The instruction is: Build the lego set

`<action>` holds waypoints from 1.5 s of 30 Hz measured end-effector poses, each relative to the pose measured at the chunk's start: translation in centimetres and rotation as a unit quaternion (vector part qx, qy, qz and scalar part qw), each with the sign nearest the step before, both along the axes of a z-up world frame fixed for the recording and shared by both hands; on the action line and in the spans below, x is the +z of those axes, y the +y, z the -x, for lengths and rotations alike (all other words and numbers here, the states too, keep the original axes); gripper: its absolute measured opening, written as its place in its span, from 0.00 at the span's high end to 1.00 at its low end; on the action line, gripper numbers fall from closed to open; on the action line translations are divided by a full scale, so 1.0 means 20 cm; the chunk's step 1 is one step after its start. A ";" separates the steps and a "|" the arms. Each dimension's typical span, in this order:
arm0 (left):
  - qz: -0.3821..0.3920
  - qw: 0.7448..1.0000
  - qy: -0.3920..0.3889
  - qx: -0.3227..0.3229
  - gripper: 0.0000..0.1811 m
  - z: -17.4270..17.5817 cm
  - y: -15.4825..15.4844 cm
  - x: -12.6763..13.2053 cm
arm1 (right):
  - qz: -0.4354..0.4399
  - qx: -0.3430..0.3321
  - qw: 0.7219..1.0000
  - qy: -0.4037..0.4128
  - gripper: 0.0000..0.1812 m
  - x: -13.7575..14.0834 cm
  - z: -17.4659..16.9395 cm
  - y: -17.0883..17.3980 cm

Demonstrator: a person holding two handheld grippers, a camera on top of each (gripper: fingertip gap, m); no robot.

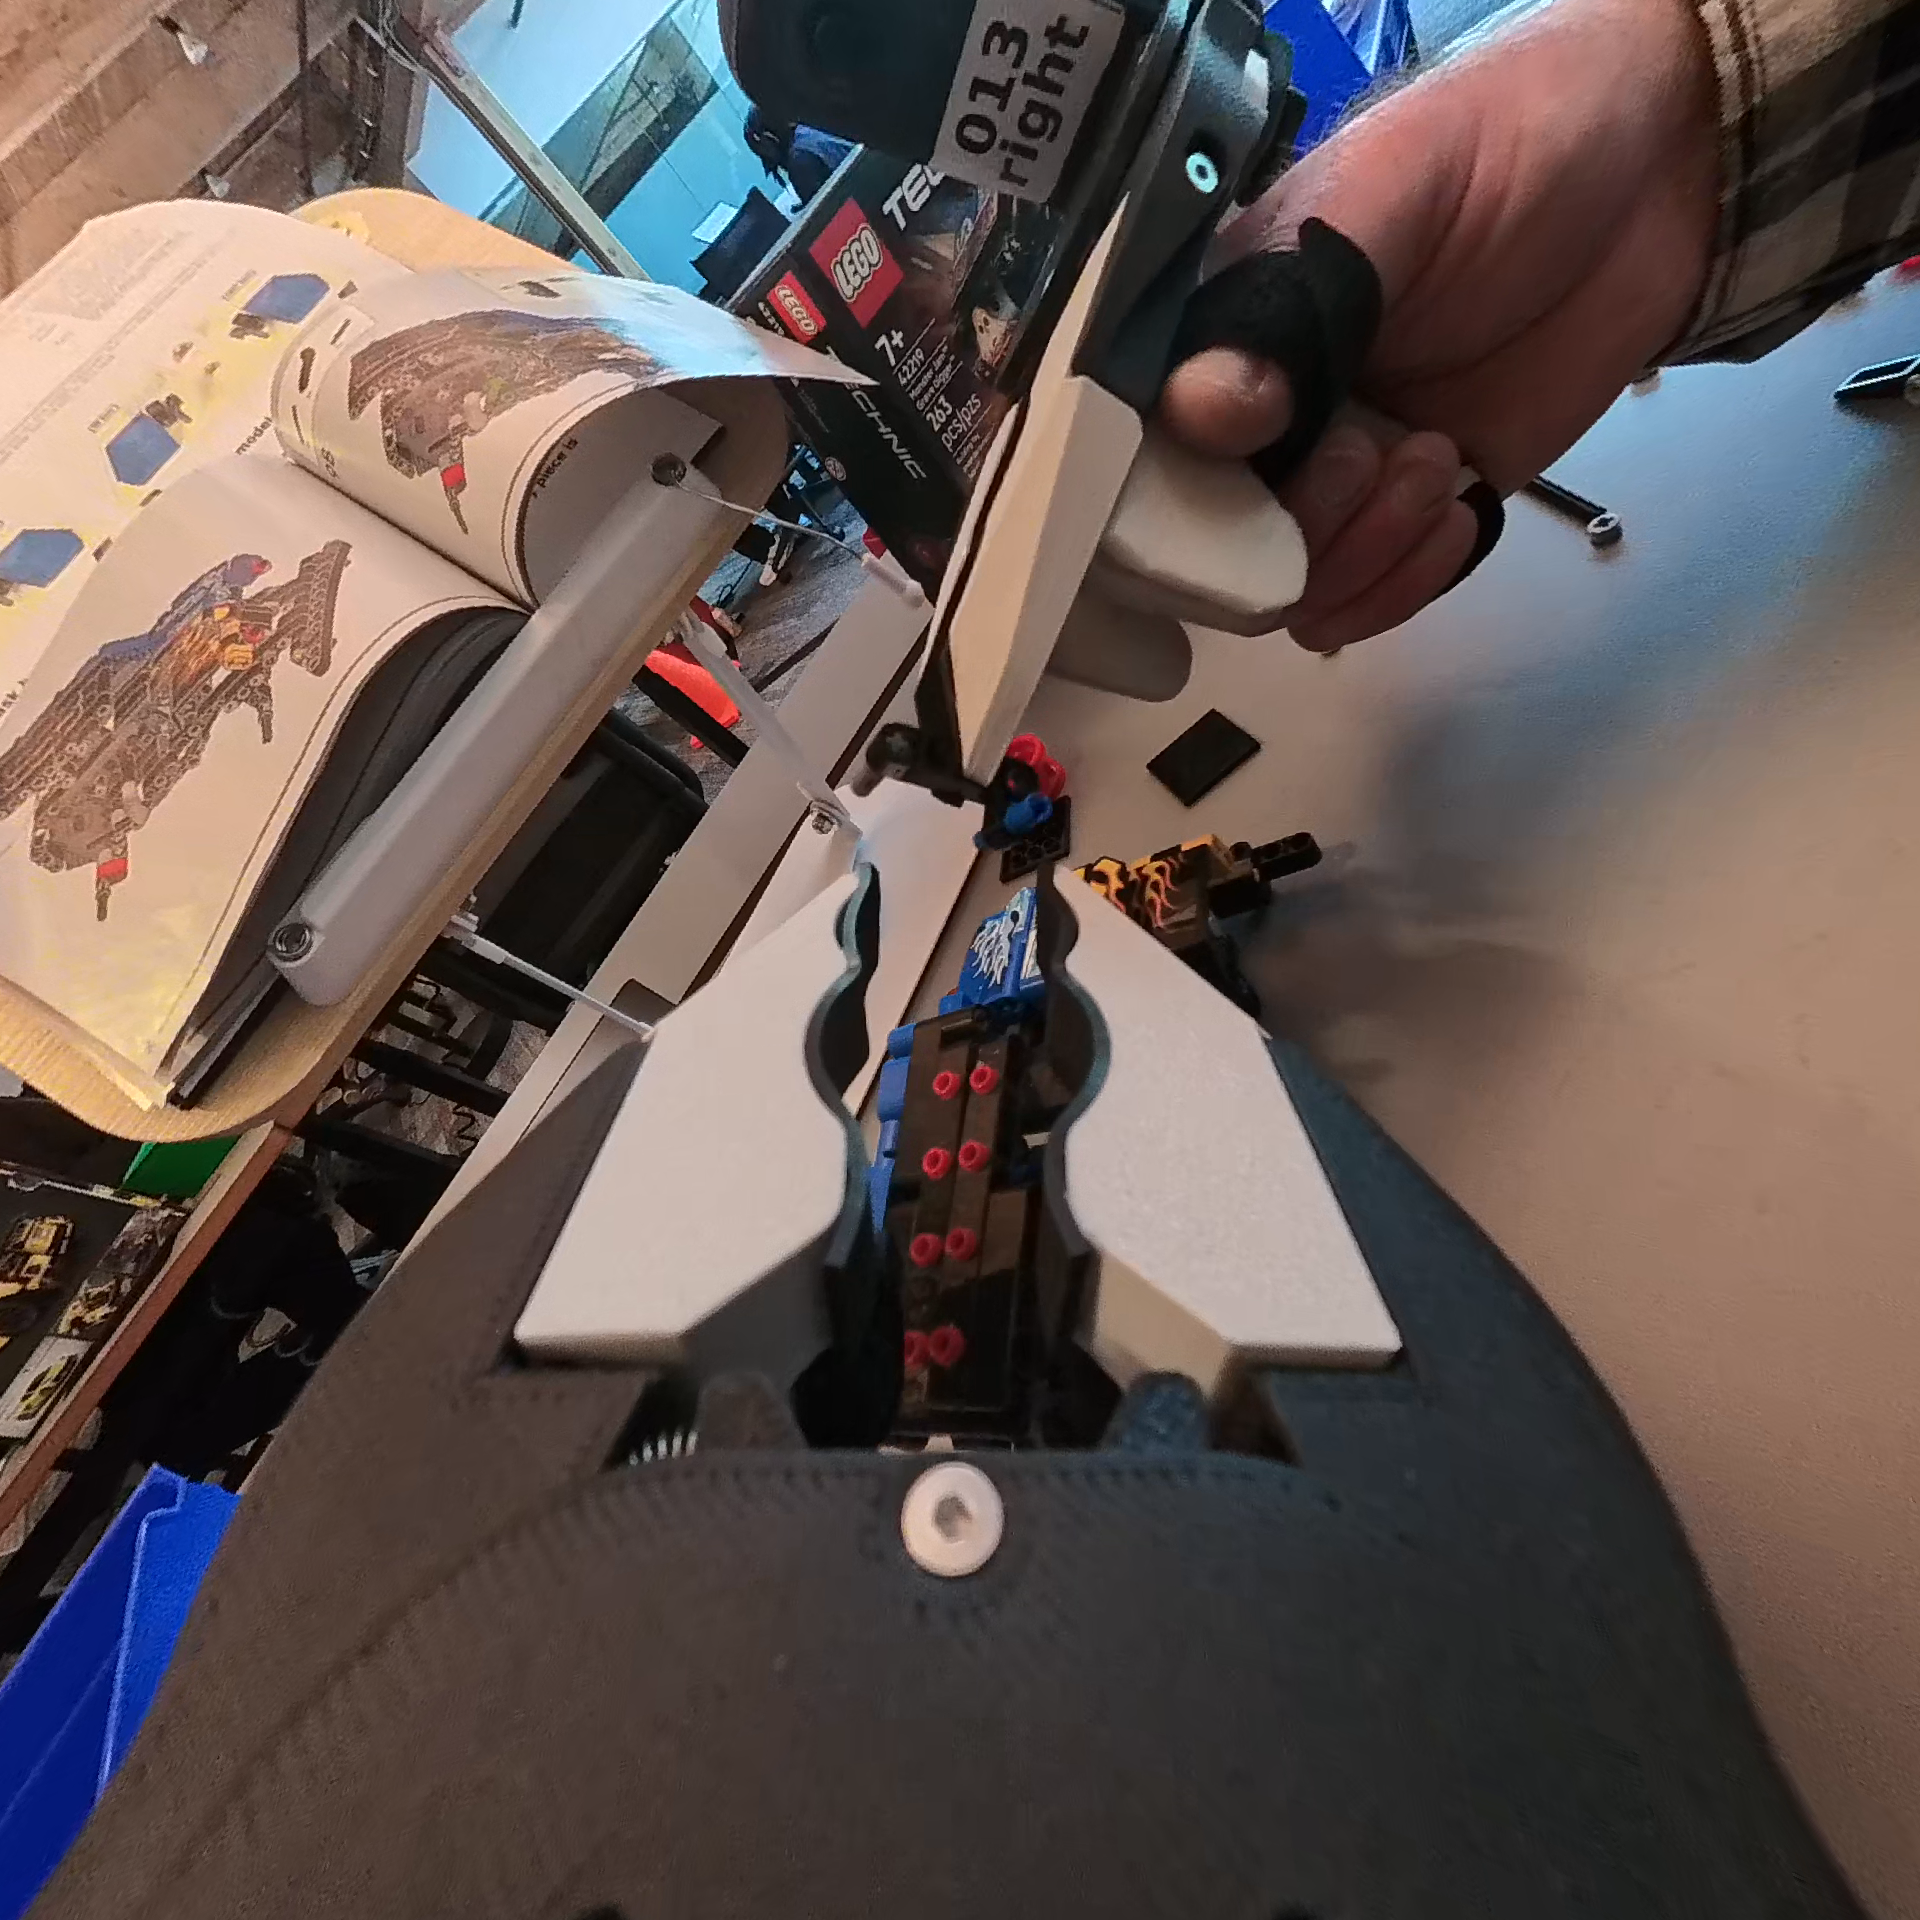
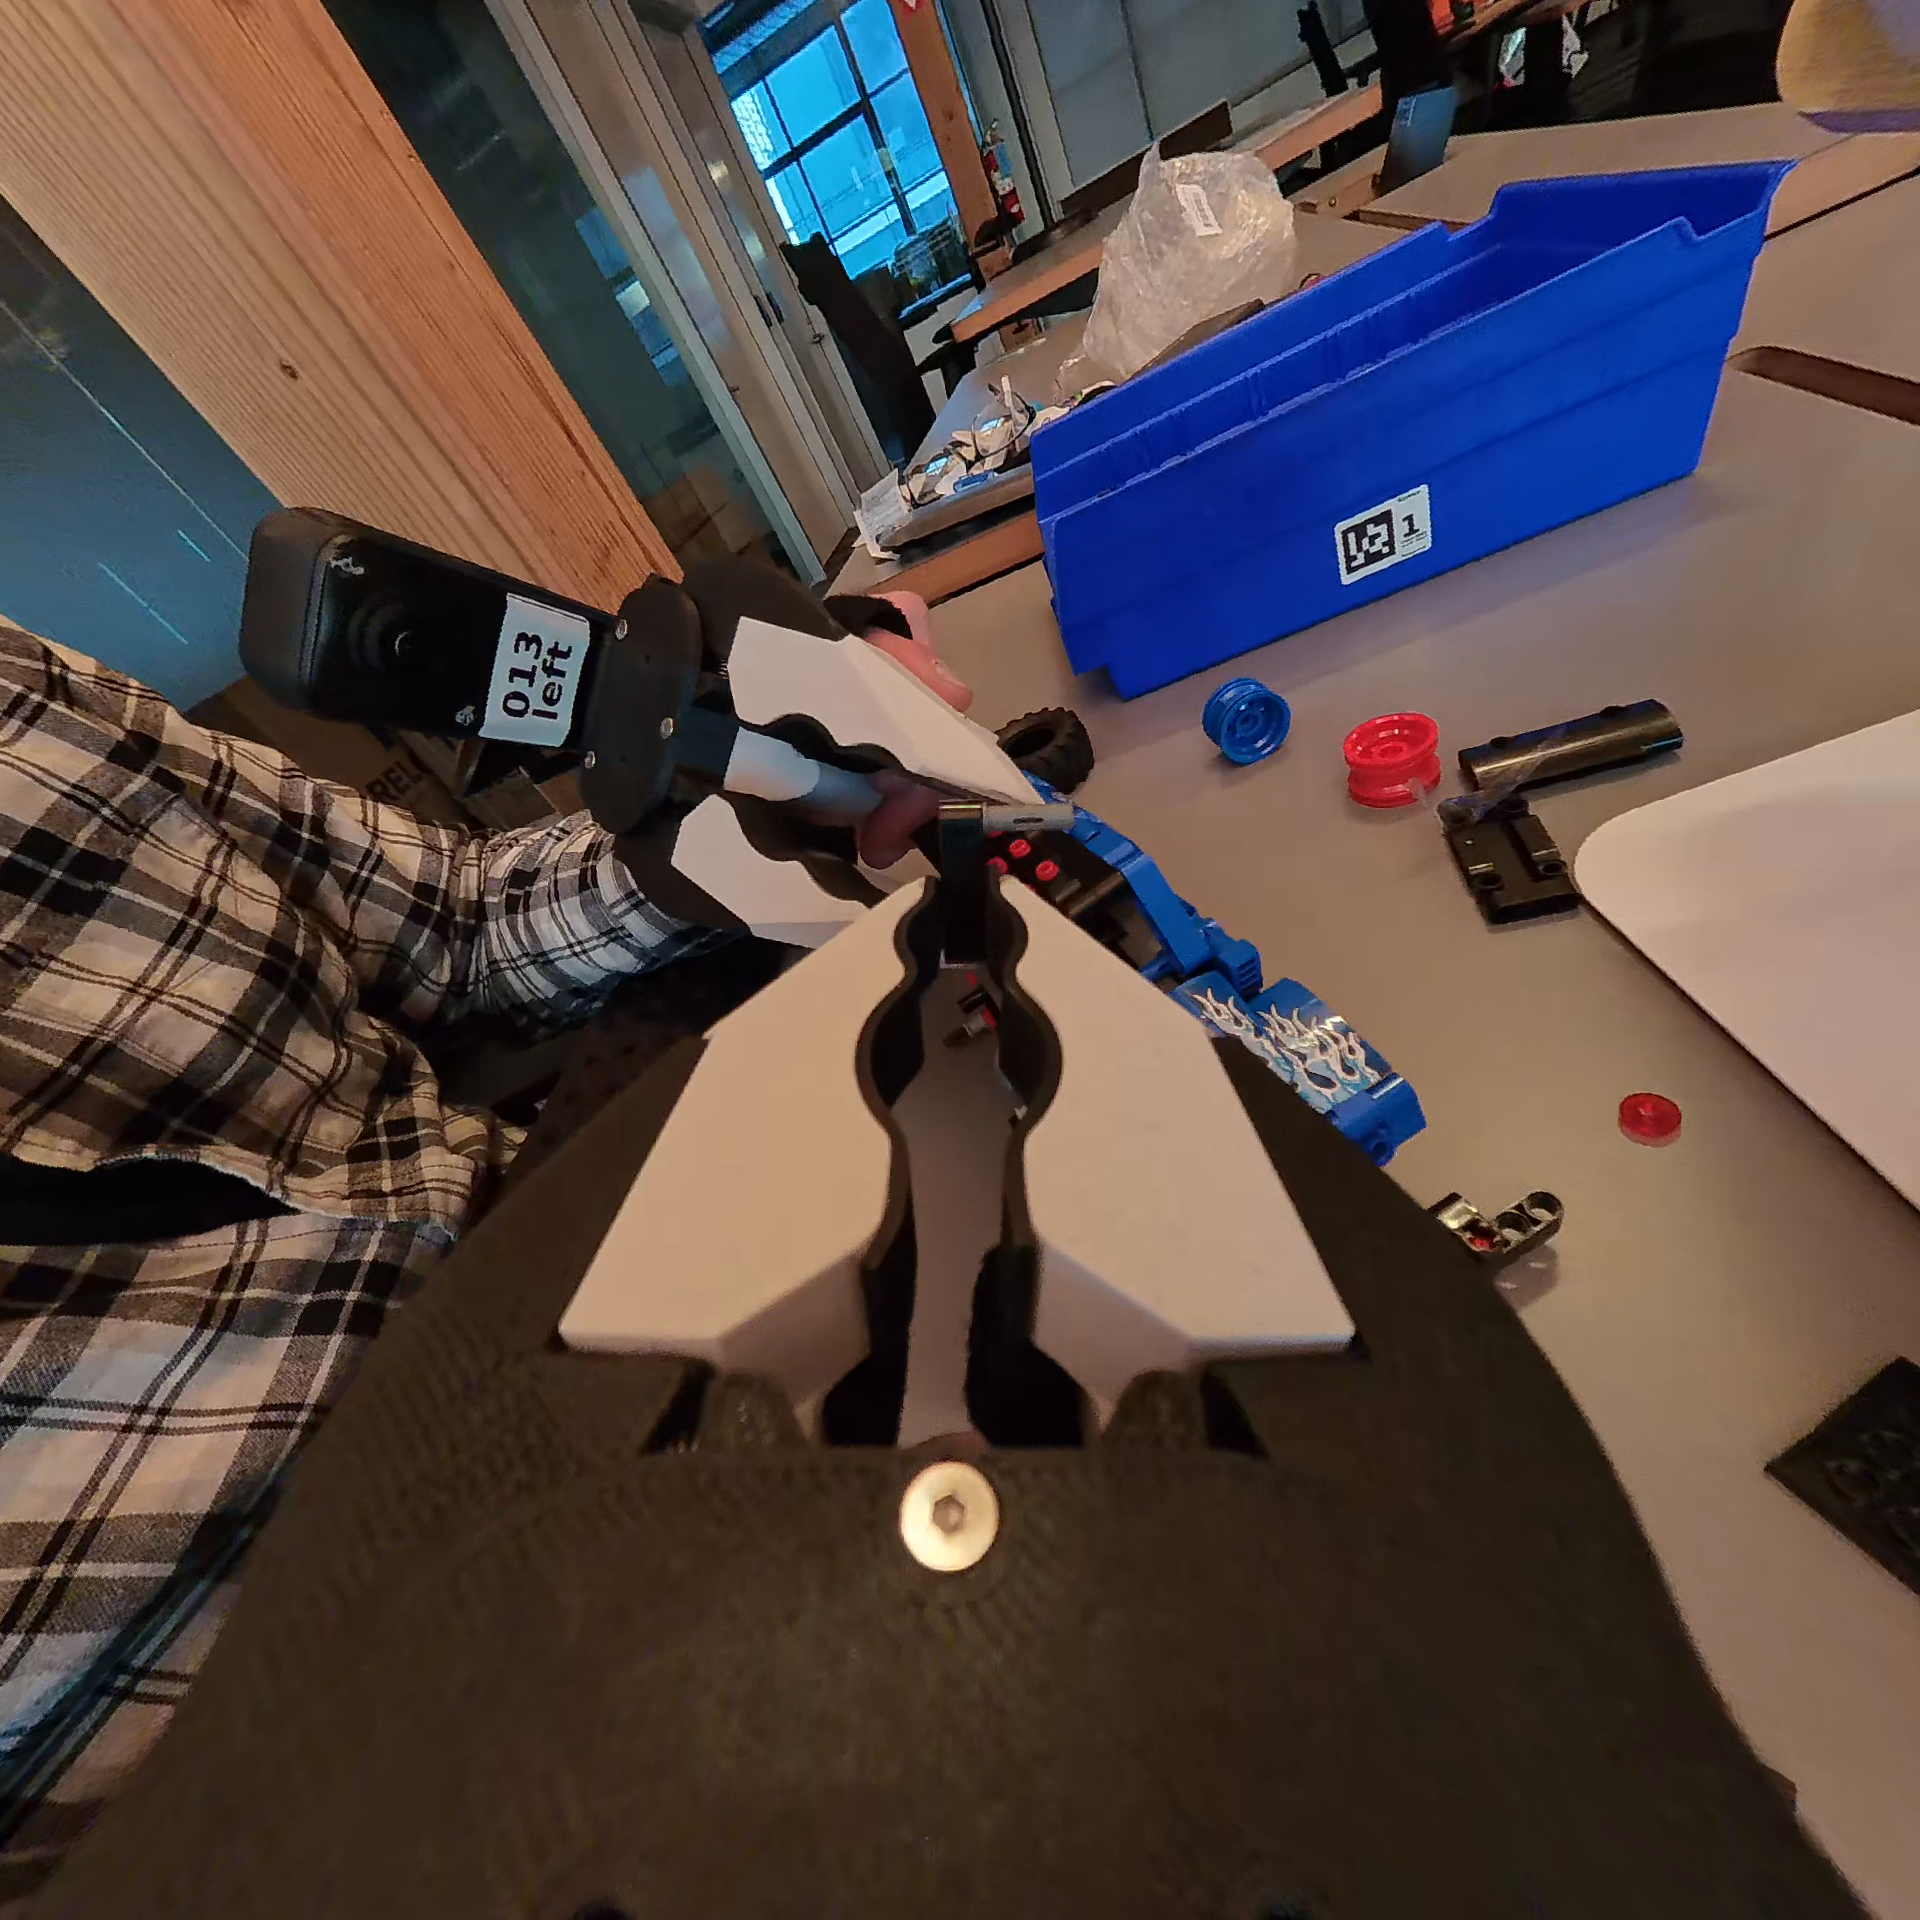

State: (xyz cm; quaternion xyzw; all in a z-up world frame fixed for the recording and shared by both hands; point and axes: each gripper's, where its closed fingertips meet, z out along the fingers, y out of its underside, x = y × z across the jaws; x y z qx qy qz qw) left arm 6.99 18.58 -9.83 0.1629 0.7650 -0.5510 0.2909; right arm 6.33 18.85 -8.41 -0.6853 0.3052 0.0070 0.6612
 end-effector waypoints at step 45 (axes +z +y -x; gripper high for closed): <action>0.000 1.000 0.010 -0.008 0.82 0.00 0.02 0.00 | 0.023 0.001 1.000 -0.005 0.97 -0.03 0.01 0.00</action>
